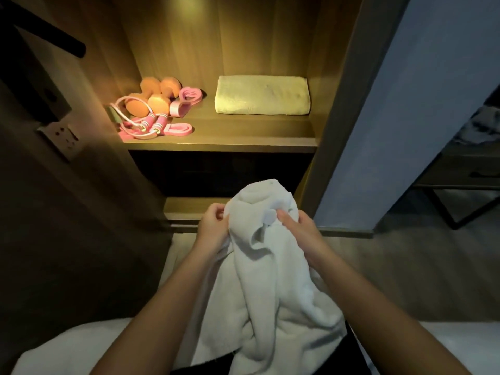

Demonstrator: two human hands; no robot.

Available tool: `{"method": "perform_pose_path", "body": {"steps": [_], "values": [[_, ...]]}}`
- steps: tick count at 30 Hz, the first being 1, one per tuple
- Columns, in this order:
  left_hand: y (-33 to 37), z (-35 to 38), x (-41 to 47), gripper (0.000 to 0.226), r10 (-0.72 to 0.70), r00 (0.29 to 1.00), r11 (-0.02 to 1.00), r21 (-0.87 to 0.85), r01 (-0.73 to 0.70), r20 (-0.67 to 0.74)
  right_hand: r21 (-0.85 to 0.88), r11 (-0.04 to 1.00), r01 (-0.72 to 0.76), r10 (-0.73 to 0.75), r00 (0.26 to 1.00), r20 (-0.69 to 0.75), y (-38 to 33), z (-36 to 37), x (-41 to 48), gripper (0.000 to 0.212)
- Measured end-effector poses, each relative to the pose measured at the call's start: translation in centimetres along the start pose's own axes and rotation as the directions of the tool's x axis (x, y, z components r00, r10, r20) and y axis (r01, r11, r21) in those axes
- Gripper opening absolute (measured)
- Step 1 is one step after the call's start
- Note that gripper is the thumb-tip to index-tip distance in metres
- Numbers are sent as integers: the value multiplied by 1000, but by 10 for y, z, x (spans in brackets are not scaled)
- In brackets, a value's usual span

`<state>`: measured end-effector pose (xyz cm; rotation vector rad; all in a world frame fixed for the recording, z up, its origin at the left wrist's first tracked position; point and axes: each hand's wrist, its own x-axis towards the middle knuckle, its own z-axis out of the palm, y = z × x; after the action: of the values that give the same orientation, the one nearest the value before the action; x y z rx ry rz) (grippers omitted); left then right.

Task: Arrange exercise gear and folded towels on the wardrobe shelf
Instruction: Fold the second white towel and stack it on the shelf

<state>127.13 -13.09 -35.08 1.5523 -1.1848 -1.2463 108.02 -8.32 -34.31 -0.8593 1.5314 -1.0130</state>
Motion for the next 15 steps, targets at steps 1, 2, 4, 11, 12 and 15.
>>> {"method": "perform_pose_path", "body": {"steps": [1, 2, 4, 11, 12, 15], "values": [[5, -2, -7, 15, 48, 999, 999, -25, -48, 16, -21, 1000, 18, -18, 1000, -1, -3, -2, 0, 52], [8, -5, -13, 25, 120, 992, 992, -43, -118, 47, -46, 998, 35, -35, 999, 5, -6, -4, -1, 49], [17, -18, -24, 40, 280, 949, 955, 60, -291, 142, -70, 995, 73, -71, 997, 31, -12, -6, -6, 36], [40, -29, -48, 46, 346, 879, 855, 276, -439, 327, -344, 897, 277, -258, 961, 102, -28, -8, -28, 65], [40, -25, -48, 33, 365, 889, 834, 327, -445, 276, -396, 870, 294, -285, 955, 83, -27, -8, -31, 62], [43, -16, -42, 13, 349, 926, 849, 369, -378, 144, -443, 805, 394, -421, 906, 42, -22, -9, -44, 40]]}}
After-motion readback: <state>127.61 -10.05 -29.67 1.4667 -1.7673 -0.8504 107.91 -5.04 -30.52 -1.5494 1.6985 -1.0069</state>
